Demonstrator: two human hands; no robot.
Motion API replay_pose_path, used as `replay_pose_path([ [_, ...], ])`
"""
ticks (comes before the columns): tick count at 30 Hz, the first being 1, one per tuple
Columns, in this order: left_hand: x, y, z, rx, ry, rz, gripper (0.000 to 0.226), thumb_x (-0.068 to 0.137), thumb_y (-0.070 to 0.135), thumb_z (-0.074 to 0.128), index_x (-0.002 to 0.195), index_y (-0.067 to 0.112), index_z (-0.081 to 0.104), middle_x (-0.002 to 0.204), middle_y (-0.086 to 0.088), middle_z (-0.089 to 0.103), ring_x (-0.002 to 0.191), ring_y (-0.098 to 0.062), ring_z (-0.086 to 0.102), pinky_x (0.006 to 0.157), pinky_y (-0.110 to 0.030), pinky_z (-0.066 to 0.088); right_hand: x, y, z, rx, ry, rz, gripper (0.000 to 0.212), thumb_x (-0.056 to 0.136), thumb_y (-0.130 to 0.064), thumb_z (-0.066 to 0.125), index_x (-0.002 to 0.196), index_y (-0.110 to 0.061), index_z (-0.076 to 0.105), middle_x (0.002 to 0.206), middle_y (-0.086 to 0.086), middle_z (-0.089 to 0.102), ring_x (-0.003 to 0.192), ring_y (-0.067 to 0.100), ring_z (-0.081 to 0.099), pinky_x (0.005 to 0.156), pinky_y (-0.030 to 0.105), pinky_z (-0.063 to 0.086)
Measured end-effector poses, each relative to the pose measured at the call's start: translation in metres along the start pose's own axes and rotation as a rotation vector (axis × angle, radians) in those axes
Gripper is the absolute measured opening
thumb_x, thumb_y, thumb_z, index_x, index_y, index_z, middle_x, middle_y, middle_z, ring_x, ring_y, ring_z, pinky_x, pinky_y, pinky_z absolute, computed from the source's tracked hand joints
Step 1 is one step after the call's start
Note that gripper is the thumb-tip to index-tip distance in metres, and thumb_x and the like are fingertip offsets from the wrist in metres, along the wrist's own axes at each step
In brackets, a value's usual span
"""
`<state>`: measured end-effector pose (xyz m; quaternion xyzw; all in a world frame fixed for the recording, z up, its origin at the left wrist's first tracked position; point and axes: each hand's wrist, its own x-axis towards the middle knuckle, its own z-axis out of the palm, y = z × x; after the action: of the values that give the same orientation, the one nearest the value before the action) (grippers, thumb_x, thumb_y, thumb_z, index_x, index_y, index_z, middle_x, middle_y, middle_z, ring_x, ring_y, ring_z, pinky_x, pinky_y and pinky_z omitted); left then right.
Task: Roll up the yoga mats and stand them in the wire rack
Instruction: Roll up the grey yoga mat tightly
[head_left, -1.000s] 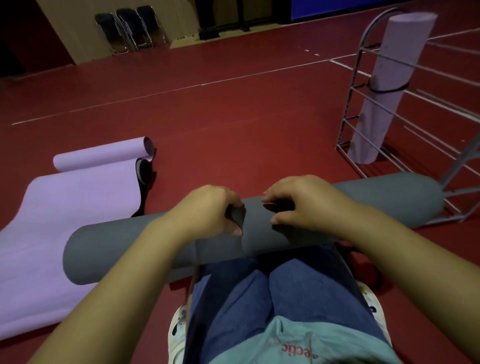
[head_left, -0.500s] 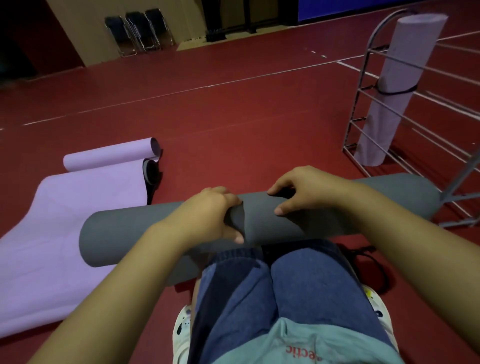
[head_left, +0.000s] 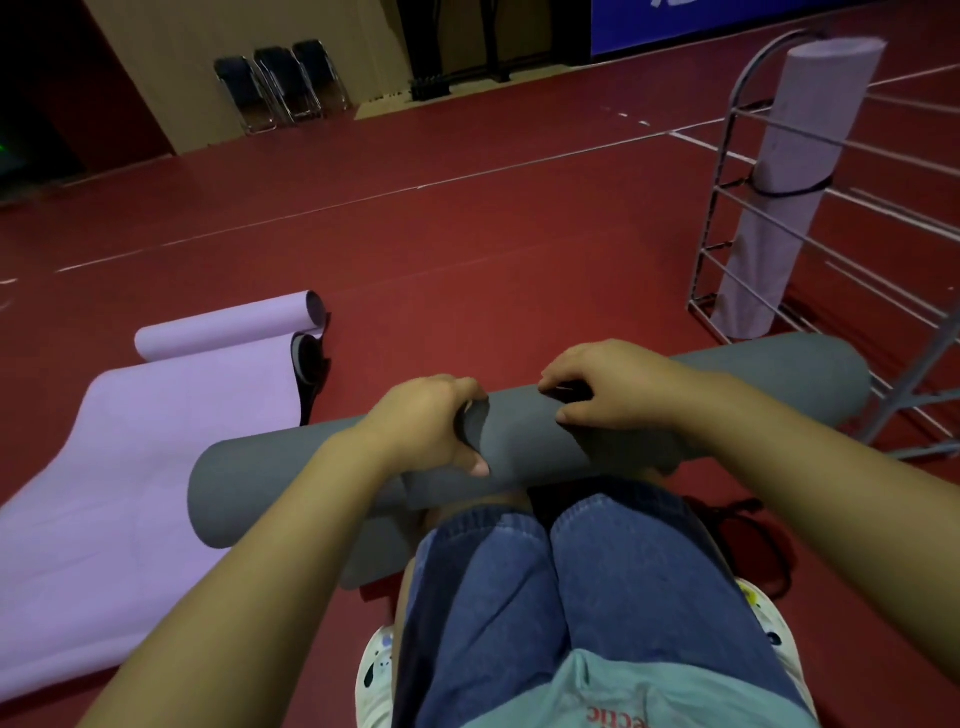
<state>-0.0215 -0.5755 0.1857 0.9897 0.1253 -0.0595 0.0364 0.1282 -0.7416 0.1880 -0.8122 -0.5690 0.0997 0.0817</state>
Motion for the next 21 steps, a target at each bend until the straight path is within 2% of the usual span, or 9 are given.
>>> replay_pose_path([
  [5, 0.014, -0.011, -0.009, -0.065, -0.089, -0.003, 0.074, 0.065, 0.047, 0.082, 0.128, 0.023, 0.053, 0.121, 0.001, 0.061, 0.108, -0.021, 0.056, 0.084, -0.028, 0.043, -0.01, 0.004, 0.011, 0.013, 0.024, -0.005, 0.075, 0.069, -0.047, 0.077, 0.135, -0.026, 0.048, 0.135, -0.007, 0.049, 0.121, 0.015, 0.048, 0.101, 0.033, 0.04],
  [8, 0.023, -0.017, -0.012, -0.137, -0.149, -0.013, 0.074, 0.066, 0.045, 0.082, 0.13, 0.026, 0.052, 0.124, 0.004, 0.059, 0.109, -0.016, 0.054, 0.087, -0.026, 0.041, -0.005, 0.003, 0.026, -0.124, 0.056, -0.015, 0.09, 0.059, -0.054, 0.08, 0.134, -0.027, 0.039, 0.135, -0.007, 0.044, 0.121, 0.019, 0.044, 0.101, 0.04, 0.038],
  [11, 0.028, -0.023, -0.011, -0.188, -0.185, -0.018, 0.075, 0.068, 0.046, 0.08, 0.134, 0.026, 0.049, 0.129, 0.005, 0.056, 0.109, -0.013, 0.051, 0.092, -0.026, 0.04, 0.0, 0.002, 0.036, -0.235, 0.059, -0.012, 0.1, 0.055, -0.053, 0.082, 0.136, -0.025, 0.032, 0.135, -0.005, 0.037, 0.122, 0.02, 0.038, 0.1, 0.045, 0.034],
  [14, 0.027, -0.031, -0.006, -0.246, -0.141, -0.042, 0.076, 0.067, 0.048, 0.08, 0.133, 0.025, 0.051, 0.129, 0.004, 0.056, 0.116, -0.016, 0.052, 0.1, -0.032, 0.042, 0.004, 0.005, 0.041, -0.222, 0.069, 0.002, 0.1, 0.056, -0.052, 0.082, 0.137, -0.025, 0.029, 0.135, -0.005, 0.034, 0.121, 0.02, 0.036, 0.099, 0.047, 0.033],
  [17, 0.02, -0.036, 0.001, -0.136, -0.052, -0.037, 0.079, 0.065, 0.053, 0.079, 0.131, 0.021, 0.051, 0.119, -0.003, 0.054, 0.109, -0.022, 0.053, 0.094, -0.032, 0.044, 0.009, 0.007, 0.039, -0.183, 0.073, -0.002, 0.093, 0.057, -0.051, 0.08, 0.133, -0.026, 0.032, 0.131, -0.005, 0.038, 0.117, 0.021, 0.039, 0.095, 0.046, 0.035],
  [19, 0.015, -0.035, 0.007, -0.005, -0.076, -0.016, 0.095, 0.062, 0.053, 0.081, 0.14, 0.018, 0.039, 0.125, -0.007, 0.048, 0.114, -0.027, 0.05, 0.096, -0.034, 0.043, 0.013, 0.008, 0.035, -0.166, 0.053, 0.003, 0.09, 0.058, -0.051, 0.08, 0.131, -0.026, 0.033, 0.129, -0.004, 0.04, 0.115, 0.022, 0.041, 0.094, 0.048, 0.037],
  [21, 0.012, -0.032, 0.015, 0.118, -0.103, -0.014, 0.113, 0.059, 0.055, 0.082, 0.147, 0.017, 0.023, 0.135, -0.01, 0.04, 0.121, -0.031, 0.045, 0.101, -0.042, 0.041, 0.018, 0.008, 0.031, -0.191, 0.016, 0.001, 0.092, 0.057, -0.051, 0.081, 0.131, -0.025, 0.033, 0.128, -0.003, 0.04, 0.114, 0.023, 0.042, 0.093, 0.049, 0.039],
])
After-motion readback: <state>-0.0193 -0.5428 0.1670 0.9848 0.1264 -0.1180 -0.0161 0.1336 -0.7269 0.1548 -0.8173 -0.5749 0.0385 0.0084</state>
